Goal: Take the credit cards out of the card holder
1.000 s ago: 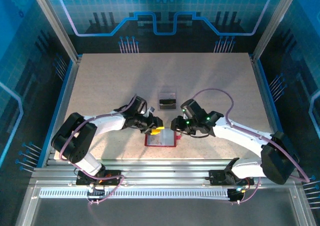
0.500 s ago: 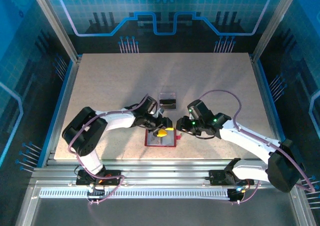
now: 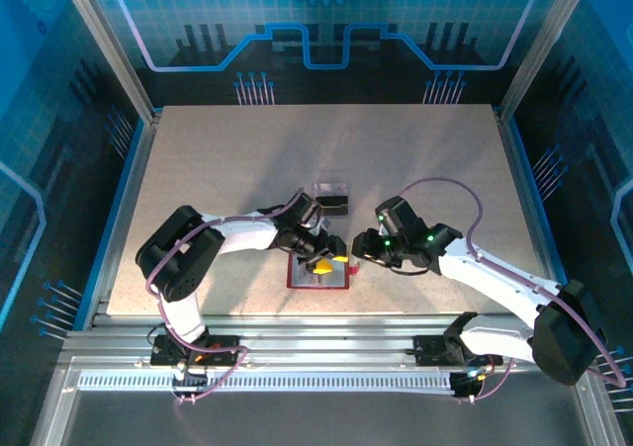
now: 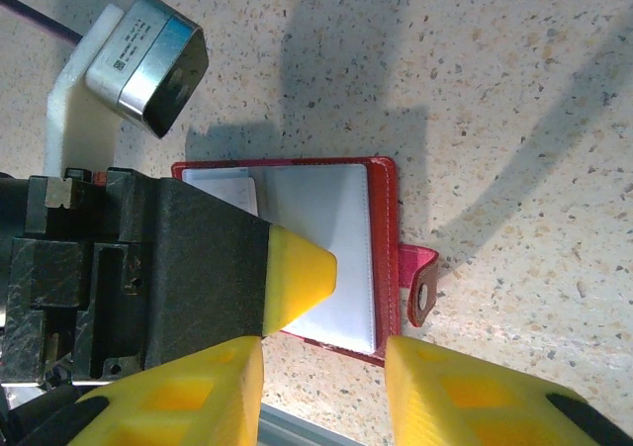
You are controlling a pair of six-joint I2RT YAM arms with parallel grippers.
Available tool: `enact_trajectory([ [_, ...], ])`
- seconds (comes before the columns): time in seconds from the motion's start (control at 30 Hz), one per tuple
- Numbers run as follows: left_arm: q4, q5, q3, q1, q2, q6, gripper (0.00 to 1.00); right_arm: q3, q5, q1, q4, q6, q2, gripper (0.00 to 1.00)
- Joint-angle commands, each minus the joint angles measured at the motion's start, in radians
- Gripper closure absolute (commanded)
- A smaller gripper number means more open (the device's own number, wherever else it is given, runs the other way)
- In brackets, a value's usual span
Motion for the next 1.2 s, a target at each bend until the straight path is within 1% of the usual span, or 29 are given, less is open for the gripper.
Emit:
enact_trajectory([
  [0.0, -0.056, -0.015, 0.031, -0.004, -0.035, 0.01, 0.44, -0.007, -0.012, -0.013, -0.013, -0.017, -0.012, 0.63],
  [0.1, -0.071, -0.025, 0.036, 0.003, -0.074, 0.015, 0.44, -0.011, -0.038, -0.012, 0.019, -0.011, -0.005, 0.63],
  [0.23, -0.083, -0.038, 0.015, 0.035, -0.131, 0.018, 0.44, -0.005, -0.079, -0.011, 0.065, -0.005, 0.025, 0.63],
  [0.47, -0.103, -0.053, -0.077, 0.116, -0.238, 0.035, 0.45, 0.033, -0.119, 0.009, 0.116, -0.009, 0.111, 0.63],
  [0.7, -0.109, -0.059, -0.188, 0.181, -0.319, 0.054, 0.48, 0.081, -0.157, 0.062, 0.191, 0.005, 0.233, 0.63],
  [0.73, -0.109, -0.06, -0.2, 0.186, -0.326, 0.057, 0.49, 0.087, -0.164, 0.072, 0.206, 0.009, 0.252, 0.63],
  [0.93, -0.073, -0.059, -0.263, 0.193, -0.338, 0.051, 0.65, 0.103, -0.208, 0.11, 0.311, 0.048, 0.37, 0.64],
  [1.17, -0.014, -0.043, -0.307, 0.195, -0.31, 0.029, 0.77, 0.097, -0.231, 0.128, 0.391, 0.072, 0.448, 0.65],
])
